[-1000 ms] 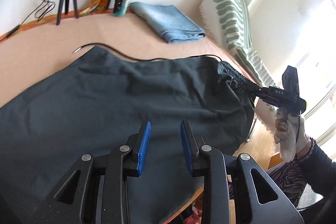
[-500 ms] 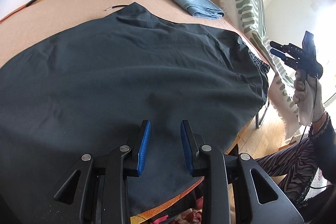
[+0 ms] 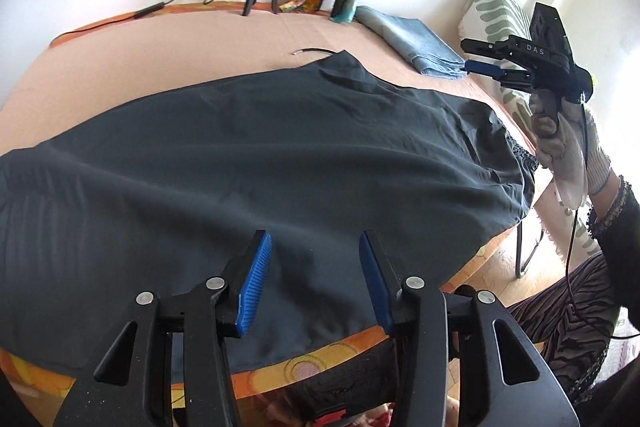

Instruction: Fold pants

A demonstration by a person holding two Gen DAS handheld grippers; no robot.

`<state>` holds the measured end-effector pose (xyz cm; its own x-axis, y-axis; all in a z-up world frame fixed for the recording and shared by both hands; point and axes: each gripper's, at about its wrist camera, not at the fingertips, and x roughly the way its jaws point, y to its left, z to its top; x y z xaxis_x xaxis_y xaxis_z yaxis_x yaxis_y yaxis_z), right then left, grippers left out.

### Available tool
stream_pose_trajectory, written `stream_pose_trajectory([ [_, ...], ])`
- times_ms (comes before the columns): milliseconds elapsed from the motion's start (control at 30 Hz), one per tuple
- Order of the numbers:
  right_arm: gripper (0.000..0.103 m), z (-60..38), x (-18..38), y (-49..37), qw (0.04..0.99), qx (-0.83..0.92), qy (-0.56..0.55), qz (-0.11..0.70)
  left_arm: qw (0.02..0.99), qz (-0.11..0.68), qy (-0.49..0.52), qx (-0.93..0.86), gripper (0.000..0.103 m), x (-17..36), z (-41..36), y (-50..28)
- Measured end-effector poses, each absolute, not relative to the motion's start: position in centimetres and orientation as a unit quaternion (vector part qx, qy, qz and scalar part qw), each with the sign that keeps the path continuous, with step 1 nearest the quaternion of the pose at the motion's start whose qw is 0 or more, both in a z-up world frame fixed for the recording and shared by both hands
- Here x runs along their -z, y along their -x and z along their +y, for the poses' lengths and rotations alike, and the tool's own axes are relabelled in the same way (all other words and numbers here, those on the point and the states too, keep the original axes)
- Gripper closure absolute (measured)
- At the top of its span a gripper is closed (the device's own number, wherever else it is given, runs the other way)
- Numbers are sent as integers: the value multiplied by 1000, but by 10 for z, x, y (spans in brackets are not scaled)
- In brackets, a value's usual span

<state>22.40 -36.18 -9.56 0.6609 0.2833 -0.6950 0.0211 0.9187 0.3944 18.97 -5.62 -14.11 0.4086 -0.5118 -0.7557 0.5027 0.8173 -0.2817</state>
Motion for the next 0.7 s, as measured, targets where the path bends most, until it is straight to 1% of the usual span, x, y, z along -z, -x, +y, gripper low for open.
stream_pose_trajectory([
  [67, 39, -350, 106, -243, 884, -85, -190, 420, 847, 450, 17, 283, 52, 139, -38, -190],
  [367, 37, -296, 153, -312, 853, -135, -171, 474, 873, 451, 62, 178, 52, 152, 39, -197],
  [467, 32, -275, 164, -329, 847, -150, -152, 487, 874, 460, 66, 143, 52, 162, 59, -203],
  [700, 32, -254, 185, -348, 841, -142, -117, 509, 863, 481, 110, 113, 52, 183, 92, -219],
])
